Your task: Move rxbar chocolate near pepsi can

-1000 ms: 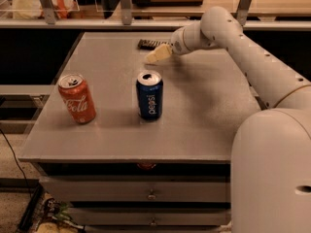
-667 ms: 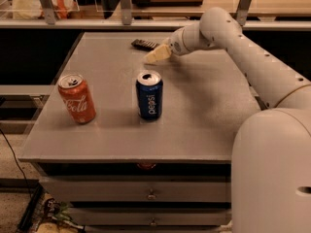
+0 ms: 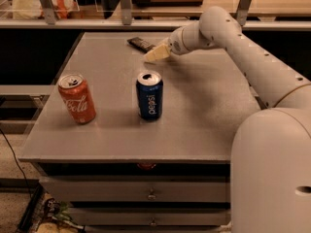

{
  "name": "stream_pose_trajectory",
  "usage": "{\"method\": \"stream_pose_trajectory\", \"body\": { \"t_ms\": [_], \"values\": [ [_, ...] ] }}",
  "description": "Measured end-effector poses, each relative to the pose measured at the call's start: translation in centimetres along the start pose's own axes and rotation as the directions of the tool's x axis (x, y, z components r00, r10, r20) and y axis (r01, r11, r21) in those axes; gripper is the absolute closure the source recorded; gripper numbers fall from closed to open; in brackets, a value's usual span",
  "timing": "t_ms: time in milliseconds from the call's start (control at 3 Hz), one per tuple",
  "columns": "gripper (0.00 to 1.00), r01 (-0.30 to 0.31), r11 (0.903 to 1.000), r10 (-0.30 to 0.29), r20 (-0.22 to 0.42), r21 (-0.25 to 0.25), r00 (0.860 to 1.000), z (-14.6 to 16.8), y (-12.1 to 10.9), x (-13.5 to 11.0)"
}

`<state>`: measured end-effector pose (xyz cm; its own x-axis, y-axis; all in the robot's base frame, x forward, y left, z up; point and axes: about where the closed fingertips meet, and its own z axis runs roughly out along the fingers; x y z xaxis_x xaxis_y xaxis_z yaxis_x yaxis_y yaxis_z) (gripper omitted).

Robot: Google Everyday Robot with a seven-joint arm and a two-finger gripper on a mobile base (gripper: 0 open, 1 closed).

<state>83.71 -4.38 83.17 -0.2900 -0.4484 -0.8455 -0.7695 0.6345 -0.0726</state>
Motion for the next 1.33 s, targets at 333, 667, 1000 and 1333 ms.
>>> {"method": "stream_pose_trajectory", "body": {
  "t_ms": [333,667,1000,1333],
  "values": [
    [1.00,0.000,1.0000,0.000,0.000,0.000,1.000,-0.02,0.00,-0.03],
    [0.82,0.000,1.0000,0.000,0.000,0.000,1.000,-0.15,-0.02,-0.23],
    [0.59,0.000,1.0000,0.000,0.000,0.000,1.000,-0.19,-0.02,-0.30],
    [0.35,0.000,1.0000,0.000,0.000,0.000,1.000,-0.19,-0.02,-0.30]
  ]
}}
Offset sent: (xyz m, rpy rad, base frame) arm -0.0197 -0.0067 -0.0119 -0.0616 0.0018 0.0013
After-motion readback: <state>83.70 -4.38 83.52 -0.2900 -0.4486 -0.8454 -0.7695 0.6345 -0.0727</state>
